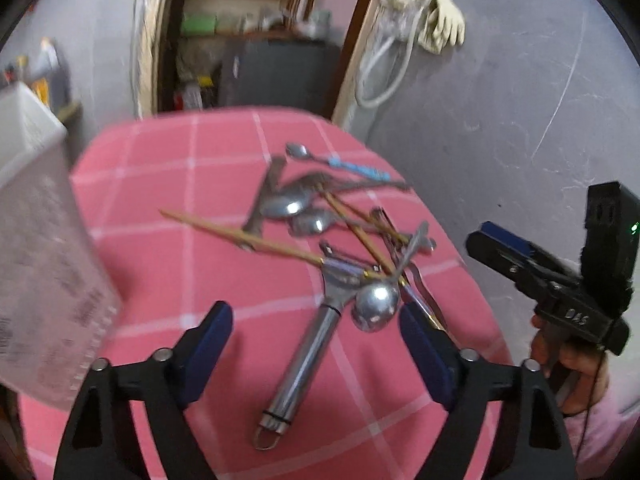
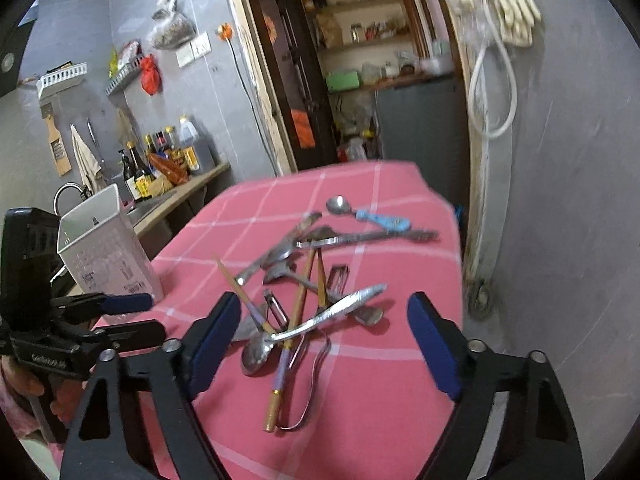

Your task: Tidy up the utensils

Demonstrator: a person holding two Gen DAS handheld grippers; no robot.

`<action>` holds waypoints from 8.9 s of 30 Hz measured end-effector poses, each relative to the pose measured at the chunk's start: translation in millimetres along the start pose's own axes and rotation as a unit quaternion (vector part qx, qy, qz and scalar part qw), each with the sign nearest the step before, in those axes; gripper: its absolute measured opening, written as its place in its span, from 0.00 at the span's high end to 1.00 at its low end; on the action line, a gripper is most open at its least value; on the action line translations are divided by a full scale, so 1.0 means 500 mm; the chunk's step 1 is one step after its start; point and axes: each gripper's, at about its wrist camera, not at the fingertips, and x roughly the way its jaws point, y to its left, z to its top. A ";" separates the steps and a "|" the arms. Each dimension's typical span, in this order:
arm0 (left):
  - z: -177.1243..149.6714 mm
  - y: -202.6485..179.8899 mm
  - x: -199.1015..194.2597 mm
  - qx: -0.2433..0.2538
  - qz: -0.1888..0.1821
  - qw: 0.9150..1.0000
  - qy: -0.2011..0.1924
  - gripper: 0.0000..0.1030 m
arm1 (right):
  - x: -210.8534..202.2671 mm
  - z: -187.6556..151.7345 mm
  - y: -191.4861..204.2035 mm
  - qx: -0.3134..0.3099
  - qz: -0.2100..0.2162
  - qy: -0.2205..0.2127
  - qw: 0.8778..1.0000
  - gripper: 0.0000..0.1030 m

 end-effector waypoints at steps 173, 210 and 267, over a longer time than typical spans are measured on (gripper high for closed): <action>-0.018 -0.002 -0.137 -0.060 0.026 0.982 -0.177 0.00 | -0.138 0.089 0.064 -0.076 0.041 -0.135 0.987 0.01; 0.002 -0.006 0.134 -0.109 -0.025 0.992 0.053 0.67 | 0.150 -0.002 -0.052 -0.037 0.061 0.139 0.988 0.75; 0.049 -0.020 0.224 -0.206 -0.170 0.960 0.086 0.83 | 0.145 -0.024 -0.094 0.019 0.123 0.128 0.984 0.91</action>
